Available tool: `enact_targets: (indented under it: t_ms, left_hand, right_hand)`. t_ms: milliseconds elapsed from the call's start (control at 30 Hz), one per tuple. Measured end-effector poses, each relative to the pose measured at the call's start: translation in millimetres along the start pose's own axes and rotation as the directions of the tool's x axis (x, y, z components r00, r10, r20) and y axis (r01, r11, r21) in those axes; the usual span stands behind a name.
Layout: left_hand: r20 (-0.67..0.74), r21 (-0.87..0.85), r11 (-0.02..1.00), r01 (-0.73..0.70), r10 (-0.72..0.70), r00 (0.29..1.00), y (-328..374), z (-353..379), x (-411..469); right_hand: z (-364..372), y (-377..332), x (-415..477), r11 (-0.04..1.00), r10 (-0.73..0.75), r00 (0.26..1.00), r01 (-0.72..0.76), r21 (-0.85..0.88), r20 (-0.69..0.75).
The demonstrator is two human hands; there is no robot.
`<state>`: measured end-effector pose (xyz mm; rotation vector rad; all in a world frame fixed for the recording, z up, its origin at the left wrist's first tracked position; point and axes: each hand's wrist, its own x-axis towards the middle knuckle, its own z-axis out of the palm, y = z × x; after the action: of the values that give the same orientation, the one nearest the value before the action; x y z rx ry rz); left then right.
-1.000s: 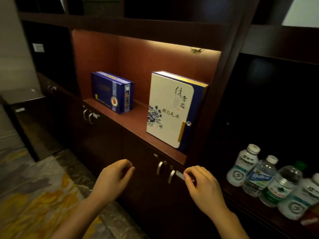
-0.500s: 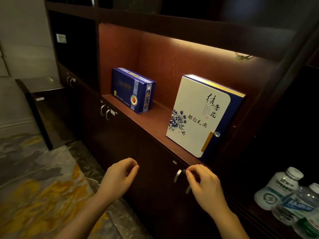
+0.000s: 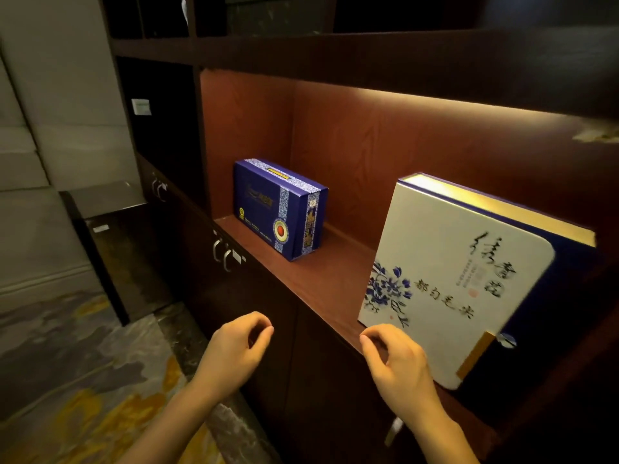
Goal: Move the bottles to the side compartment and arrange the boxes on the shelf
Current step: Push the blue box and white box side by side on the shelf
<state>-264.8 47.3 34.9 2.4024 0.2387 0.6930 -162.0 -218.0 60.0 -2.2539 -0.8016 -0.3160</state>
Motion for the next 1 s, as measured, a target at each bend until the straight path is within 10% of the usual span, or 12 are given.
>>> enact_targets:
  t_ms: [533, 1000]
  left_hand:
    - [-0.093, 0.041, 0.994, 0.099, -0.095, 0.991, -97.2, -22.7, 173.2]
    - [0.006, -0.116, 0.98, -0.161, 0.163, 0.987, -218.4, -27.7, 398.6]
  right_hand:
    - [84.4, -10.2, 197.4, 0.996, -0.069, 0.997, 0.071, 0.055, -0.035]
    - [175.1, -21.9, 347.7, 0.986, 0.128, 0.963, -0.15, -0.077, -0.236]
